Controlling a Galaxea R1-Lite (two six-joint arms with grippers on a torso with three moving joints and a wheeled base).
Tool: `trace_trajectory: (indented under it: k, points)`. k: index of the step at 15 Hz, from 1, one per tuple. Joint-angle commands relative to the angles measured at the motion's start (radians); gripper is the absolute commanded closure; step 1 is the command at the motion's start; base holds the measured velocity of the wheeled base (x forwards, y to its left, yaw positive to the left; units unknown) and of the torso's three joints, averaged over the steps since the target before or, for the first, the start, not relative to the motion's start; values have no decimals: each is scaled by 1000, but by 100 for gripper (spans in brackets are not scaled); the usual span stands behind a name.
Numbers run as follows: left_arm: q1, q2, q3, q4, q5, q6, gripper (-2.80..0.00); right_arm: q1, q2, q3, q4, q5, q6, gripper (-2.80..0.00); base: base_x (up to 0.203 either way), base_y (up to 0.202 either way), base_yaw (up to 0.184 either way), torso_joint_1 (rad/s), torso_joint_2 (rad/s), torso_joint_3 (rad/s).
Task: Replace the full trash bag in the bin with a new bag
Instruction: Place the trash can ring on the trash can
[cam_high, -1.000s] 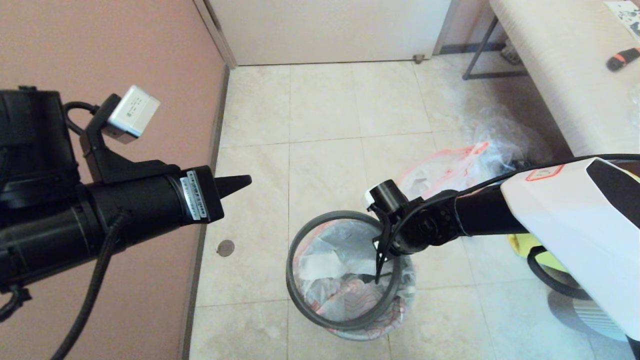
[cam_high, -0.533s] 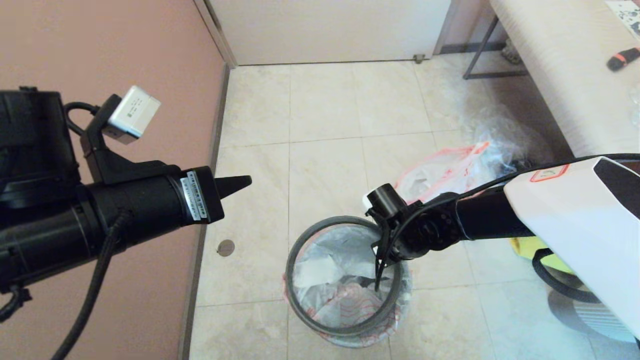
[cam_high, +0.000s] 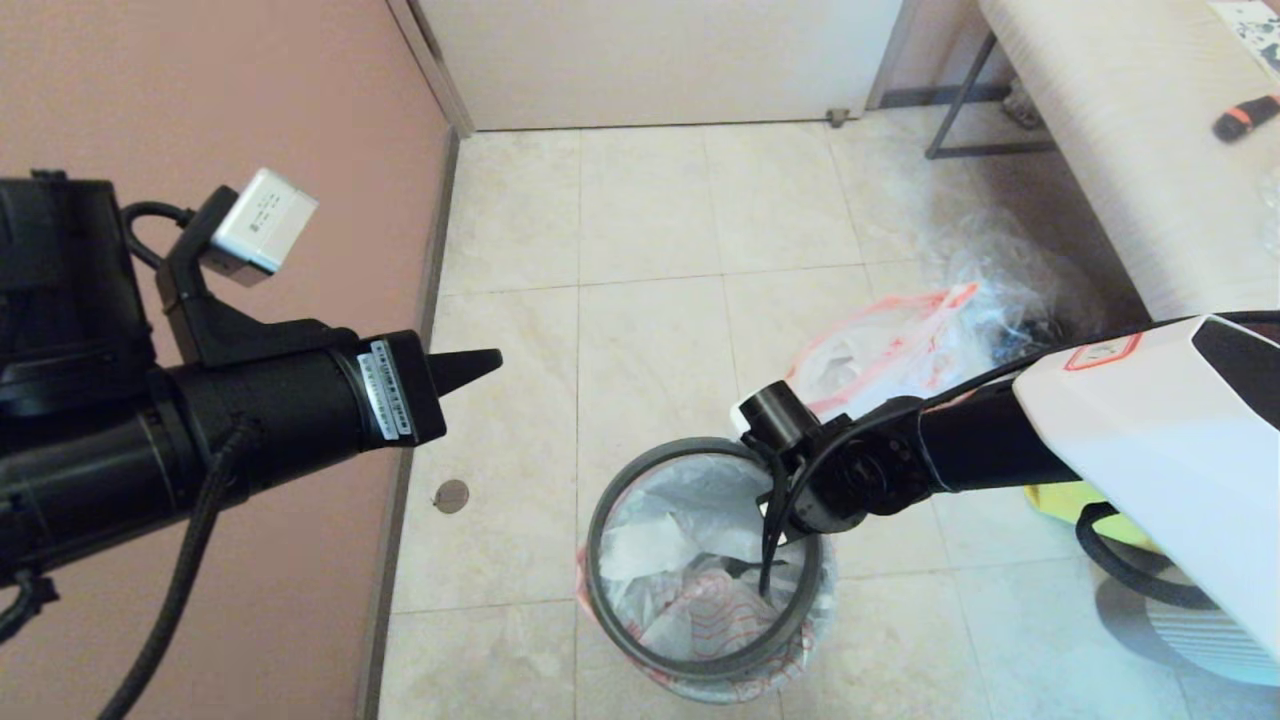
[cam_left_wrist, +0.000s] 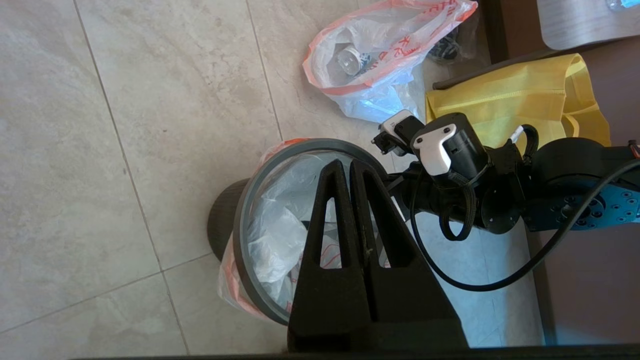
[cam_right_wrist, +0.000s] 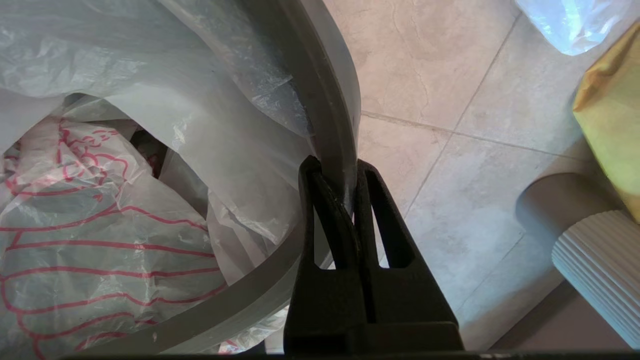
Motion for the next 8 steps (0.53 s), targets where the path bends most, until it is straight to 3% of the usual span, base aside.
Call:
trace_trajectory:
  k: [1, 8]
  points:
    - [0, 3, 0, -2, 2, -2, 0, 5, 22, 0, 2, -2, 1, 0, 0, 0, 0, 0, 0, 0]
    - [8, 4, 0, -2, 0, 0, 0, 16, 59, -17, -45, -6, -16, 0, 0, 0, 0, 0, 0, 0]
